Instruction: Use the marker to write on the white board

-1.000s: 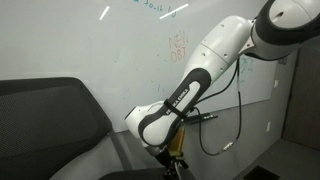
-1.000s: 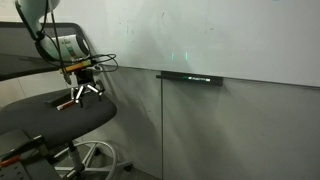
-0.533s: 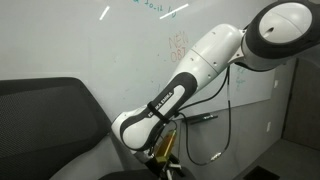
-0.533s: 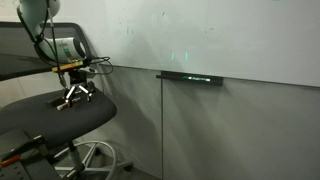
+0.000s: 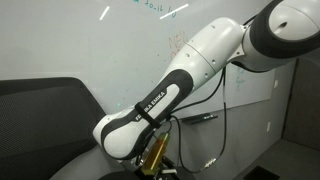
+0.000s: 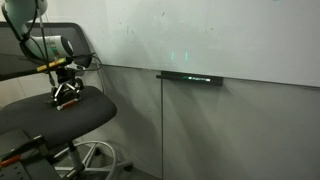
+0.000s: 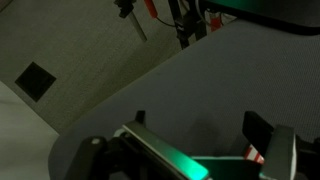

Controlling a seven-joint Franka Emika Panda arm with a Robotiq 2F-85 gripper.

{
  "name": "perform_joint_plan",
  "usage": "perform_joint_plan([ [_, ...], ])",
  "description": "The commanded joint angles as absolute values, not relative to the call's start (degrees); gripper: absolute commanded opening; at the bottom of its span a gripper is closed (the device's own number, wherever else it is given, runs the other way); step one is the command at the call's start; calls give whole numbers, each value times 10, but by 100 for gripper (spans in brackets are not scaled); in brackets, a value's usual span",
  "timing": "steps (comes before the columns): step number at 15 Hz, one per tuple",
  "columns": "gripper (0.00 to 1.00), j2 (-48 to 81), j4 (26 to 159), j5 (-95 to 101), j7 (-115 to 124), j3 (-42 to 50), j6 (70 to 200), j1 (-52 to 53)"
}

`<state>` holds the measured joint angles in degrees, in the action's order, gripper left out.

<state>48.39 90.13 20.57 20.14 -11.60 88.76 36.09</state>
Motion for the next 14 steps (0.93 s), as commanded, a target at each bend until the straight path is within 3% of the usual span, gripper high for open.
perform_joint_plan([
  [1, 100, 497, 866, 198, 216, -105, 852, 385],
  [14, 100, 574, 705, 172, 41, -125, 725, 372],
])
